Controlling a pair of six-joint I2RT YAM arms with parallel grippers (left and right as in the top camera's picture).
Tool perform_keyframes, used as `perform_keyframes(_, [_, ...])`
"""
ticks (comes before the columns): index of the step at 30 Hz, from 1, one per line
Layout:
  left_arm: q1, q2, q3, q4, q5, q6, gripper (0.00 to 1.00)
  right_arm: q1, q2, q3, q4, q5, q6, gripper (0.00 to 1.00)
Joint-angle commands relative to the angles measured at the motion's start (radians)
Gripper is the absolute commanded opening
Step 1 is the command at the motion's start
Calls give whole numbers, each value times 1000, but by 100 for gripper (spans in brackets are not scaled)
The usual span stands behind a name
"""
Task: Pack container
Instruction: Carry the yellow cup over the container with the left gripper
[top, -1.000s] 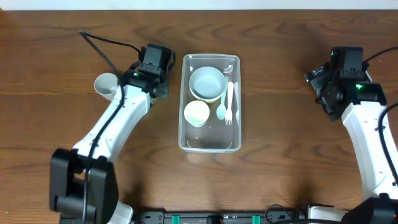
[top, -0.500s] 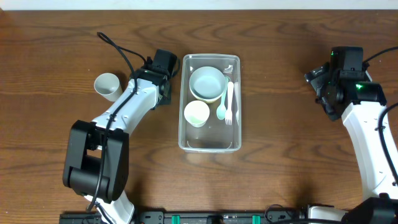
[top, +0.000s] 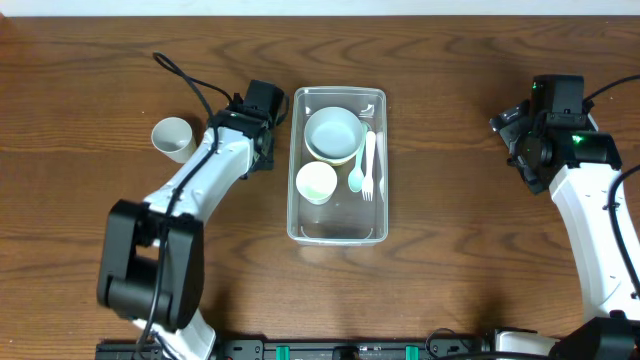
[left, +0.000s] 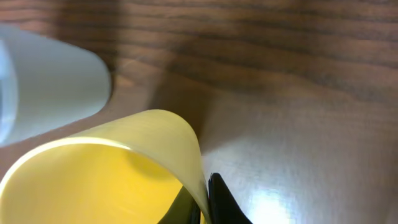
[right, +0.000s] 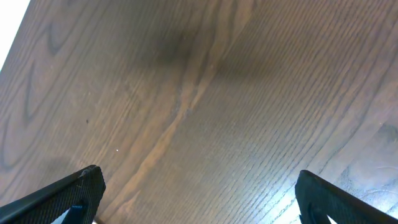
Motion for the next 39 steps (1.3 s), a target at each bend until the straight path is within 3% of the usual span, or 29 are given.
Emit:
perform_keyframes(1, [-1,-134,45,-49,-3,-45,6,-4,1,0,-2,17,17,99])
perform_keyframes(10, [-89,-447,50,-163,301,-50,6,-5,1,0,-2,18,17,99])
perform_keyframes(15, [-210,-507,50,-217,356,-49,6,-5,1,0,-2,17,17,99])
perform_keyframes(28, [-518,-494,47,-399,381,-95,6,-4,1,0,-2,18,17,99])
perform_keyframes(39, [-565,-387,-13,-359,211,-101,6,-4,1,0,-2,18,17,99])
